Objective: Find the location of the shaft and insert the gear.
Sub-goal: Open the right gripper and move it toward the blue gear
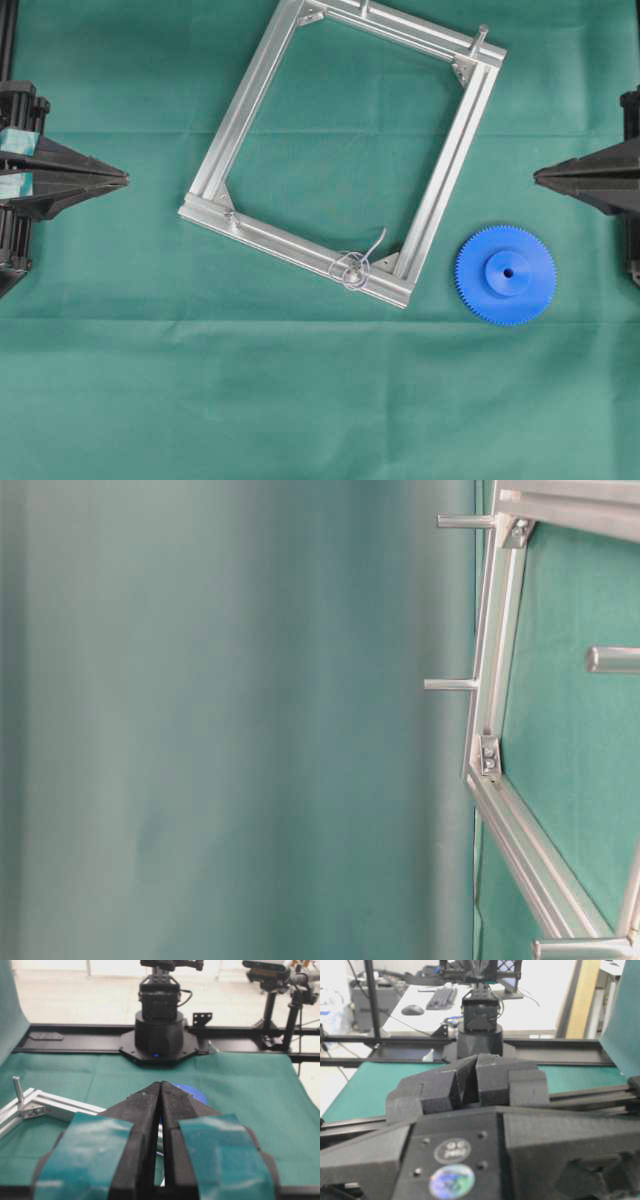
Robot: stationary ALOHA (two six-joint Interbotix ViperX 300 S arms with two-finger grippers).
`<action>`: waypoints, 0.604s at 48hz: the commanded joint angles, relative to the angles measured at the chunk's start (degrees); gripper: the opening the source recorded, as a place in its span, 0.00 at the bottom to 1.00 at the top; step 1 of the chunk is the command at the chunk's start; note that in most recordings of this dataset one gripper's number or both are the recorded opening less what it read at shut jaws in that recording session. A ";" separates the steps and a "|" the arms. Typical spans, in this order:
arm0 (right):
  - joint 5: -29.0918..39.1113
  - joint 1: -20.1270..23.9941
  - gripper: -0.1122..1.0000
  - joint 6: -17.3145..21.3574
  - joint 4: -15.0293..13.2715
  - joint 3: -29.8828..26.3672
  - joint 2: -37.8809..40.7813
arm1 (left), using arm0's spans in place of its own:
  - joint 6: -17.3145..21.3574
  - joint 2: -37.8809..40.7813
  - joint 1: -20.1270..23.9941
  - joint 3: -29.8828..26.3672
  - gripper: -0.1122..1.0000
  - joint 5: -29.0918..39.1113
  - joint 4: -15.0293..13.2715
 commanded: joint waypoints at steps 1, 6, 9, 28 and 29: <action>0.26 0.18 0.10 -0.09 0.00 -1.58 1.14 | 0.35 0.79 0.00 -2.64 0.12 1.58 -1.05; 5.71 0.18 0.11 -0.18 0.09 -3.08 1.85 | 0.18 0.97 0.00 -3.16 0.12 3.78 -1.05; 9.67 0.18 0.11 0.00 0.00 -4.57 2.64 | 0.09 0.97 0.00 -3.16 0.12 4.04 -1.05; 14.59 0.18 0.11 0.18 0.00 -6.50 4.13 | 0.18 1.05 0.00 -3.16 0.12 4.57 -1.14; 14.59 0.18 0.12 0.18 0.09 -6.50 4.13 | 0.18 1.05 0.00 -3.16 0.12 4.66 -1.14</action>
